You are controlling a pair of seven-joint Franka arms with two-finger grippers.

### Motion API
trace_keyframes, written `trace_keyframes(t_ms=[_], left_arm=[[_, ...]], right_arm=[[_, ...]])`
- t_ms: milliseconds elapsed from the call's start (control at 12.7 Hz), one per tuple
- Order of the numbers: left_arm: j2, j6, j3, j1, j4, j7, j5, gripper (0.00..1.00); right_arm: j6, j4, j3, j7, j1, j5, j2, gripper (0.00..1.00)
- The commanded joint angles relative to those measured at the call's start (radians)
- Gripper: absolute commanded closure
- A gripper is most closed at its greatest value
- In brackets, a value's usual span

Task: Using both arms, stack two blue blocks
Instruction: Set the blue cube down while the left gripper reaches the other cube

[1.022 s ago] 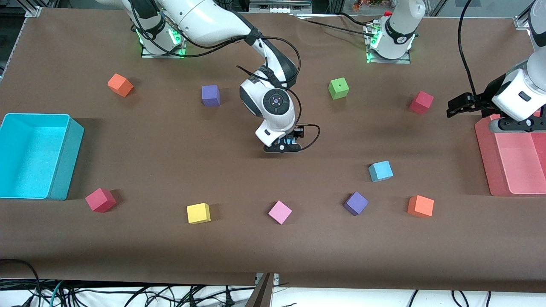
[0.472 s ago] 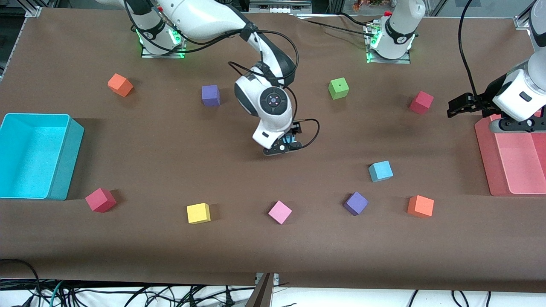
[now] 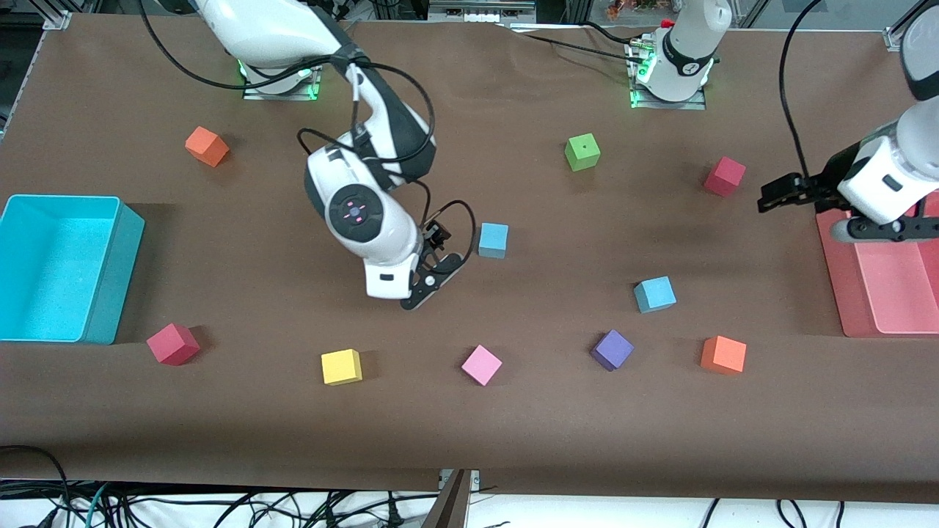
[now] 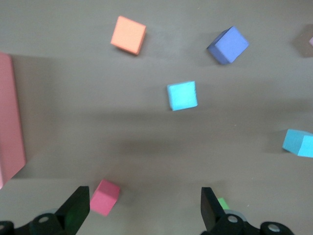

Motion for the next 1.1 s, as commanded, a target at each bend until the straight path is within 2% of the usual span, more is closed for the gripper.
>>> trace_keyframes(t_ms=[0,157,236,393,551,865,1022], left_arm=[[0.063,0.046,-0.012,-0.015,0.016,-0.081,-0.043,0.00],[0.092,0.087,-0.038,-0.038,0.007,-0.173,-0.042,0.00],[0.129,0.130,-0.070,-0.048,0.000,-0.208,-0.028,0.00],[0.181,0.198,-0.083,-0.048,-0.016,-0.247,-0.028,0.00],[0.198,0.238,-0.083,-0.056,-0.043,-0.245,-0.026,0.00],[0.200,0.490,-0.081,-0.061,-0.209,-0.244,-0.025,0.00],[0.206,0.615,-0.081,-0.074,-0.293,-0.242,-0.002,0.00]], right_arm=[[0.016,0.002,0.027,-0.009,0.021,0.045,-0.007,0.00],[0.015,-0.013,0.027,-0.050,0.011,0.065,-0.005,0.00],[0.018,-0.018,0.027,-0.159,-0.002,0.071,0.010,0.00],[0.060,-0.036,0.027,-0.469,-0.015,0.101,0.039,0.00],[0.139,-0.100,0.029,-0.619,-0.026,0.169,0.041,0.00],[0.333,-0.231,0.030,-0.939,-0.025,0.357,0.041,0.00],[0.381,-0.281,0.030,-1.080,-0.023,0.448,0.041,0.00]])
